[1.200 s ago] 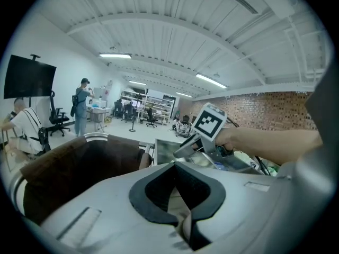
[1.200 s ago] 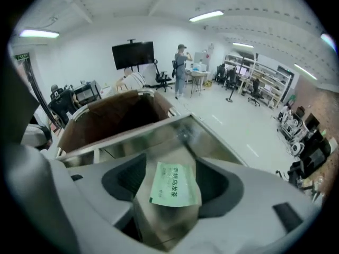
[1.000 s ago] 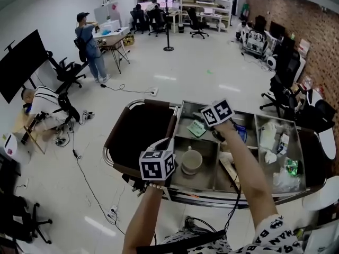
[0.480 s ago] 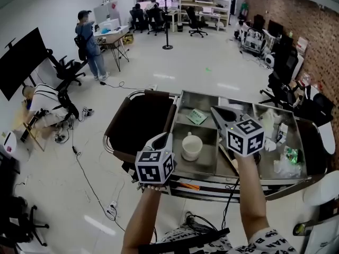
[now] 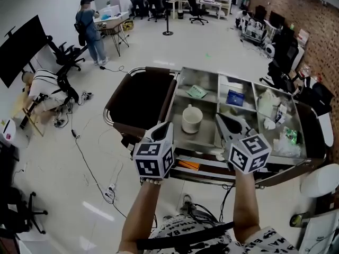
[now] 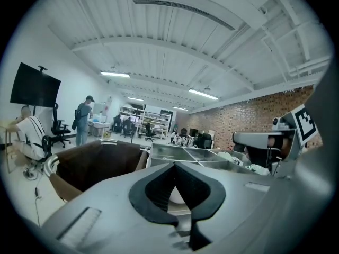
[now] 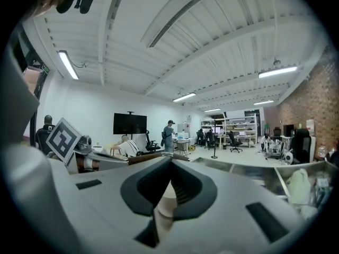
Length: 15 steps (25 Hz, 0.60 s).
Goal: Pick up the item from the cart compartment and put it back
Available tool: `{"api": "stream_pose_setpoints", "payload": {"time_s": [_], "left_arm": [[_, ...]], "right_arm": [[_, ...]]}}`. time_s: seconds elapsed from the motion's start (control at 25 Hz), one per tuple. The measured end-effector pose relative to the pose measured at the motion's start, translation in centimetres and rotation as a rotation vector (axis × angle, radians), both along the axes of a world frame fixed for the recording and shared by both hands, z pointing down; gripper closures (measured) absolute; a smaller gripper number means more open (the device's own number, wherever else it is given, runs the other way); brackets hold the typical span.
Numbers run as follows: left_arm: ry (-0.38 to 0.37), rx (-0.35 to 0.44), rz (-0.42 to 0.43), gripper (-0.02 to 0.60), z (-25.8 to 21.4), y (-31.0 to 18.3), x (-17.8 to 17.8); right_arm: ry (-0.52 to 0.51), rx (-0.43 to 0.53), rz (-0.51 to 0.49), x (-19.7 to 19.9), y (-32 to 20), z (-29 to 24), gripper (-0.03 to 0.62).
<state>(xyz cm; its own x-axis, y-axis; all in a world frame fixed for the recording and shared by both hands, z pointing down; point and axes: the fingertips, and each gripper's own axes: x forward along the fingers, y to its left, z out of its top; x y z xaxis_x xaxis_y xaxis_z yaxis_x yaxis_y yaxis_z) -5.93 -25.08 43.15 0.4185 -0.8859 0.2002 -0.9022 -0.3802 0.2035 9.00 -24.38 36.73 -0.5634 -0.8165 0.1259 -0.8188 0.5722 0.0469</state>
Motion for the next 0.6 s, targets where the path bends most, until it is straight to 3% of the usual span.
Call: {"api": "stream_pose_setpoints", "payload": {"time_s": [0.28, 0.6], "left_arm": [[0.006, -0.011, 0.023, 0.581, 0.7, 4.0, 0.8], [0.001, -0.020, 0.055, 0.581, 1.7, 5.9, 1.7]], "right_arm": [[-0.059, -0.060, -0.011, -1.1, 4.8, 3.3, 0.585], [-0.067, -0.071, 0.017, -1.3, 7.0, 4.3, 0.583]]}}
